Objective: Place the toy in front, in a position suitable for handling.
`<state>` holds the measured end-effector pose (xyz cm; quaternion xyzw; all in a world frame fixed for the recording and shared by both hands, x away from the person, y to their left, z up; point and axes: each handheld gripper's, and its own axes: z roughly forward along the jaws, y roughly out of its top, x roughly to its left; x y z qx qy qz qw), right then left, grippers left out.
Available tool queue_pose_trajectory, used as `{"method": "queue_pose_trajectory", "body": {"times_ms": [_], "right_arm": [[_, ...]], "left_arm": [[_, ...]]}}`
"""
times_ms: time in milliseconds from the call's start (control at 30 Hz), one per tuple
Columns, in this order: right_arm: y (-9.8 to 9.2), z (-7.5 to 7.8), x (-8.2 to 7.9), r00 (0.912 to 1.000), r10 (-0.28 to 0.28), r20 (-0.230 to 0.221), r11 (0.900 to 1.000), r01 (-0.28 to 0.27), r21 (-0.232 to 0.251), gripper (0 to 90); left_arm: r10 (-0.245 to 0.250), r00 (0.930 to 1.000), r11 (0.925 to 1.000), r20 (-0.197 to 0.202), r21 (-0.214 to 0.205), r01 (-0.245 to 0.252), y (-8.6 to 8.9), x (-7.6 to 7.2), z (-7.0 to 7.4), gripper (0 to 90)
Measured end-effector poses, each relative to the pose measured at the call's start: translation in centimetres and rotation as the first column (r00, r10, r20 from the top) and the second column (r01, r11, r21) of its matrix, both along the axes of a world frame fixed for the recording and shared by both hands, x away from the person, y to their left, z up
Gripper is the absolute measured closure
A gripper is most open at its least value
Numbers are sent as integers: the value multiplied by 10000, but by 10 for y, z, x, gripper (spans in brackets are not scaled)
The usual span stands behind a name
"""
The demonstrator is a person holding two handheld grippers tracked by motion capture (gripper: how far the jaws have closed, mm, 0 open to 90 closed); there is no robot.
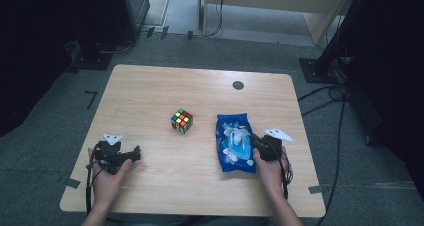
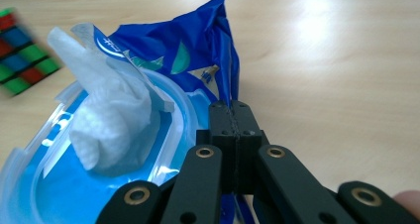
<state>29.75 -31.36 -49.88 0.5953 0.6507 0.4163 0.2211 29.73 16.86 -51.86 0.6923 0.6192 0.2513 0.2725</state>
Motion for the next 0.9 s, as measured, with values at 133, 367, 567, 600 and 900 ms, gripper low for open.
{"method": "queue_pose_trajectory", "body": {"times_ms": [133, 367, 567, 600, 900], "right_arm": [[-10, -2, 23, 9991, -395, -174, 9991, 398, 144, 900], [-19, -11, 57, 9954, -909, -310, 9948, 922, 425, 900], [-17, -13, 71, 9919, -1215, -375, 9920, 1226, 296, 900], [-17, -13, 71, 9919, -1215, -375, 9920, 1226, 296, 900], [-27, 3, 65, 9930, -1177, 118, 9917, 1169, 533, 479]], "left_arm": [[-2, 10000, 10000, 1, 0, 2, 0, 0, 0, 15], [8, 10000, 10000, 8, -21, -8, 0, -1, 0, 15], [6, 10000, 10000, 6, -18, -6, 0, -1, 0, 15], [5, 10000, 10000, 8, -21, -5, 0, -1, 0, 15], [144, 9999, 9999, 11, -7, -144, 0, -1, 0, 15]]}}
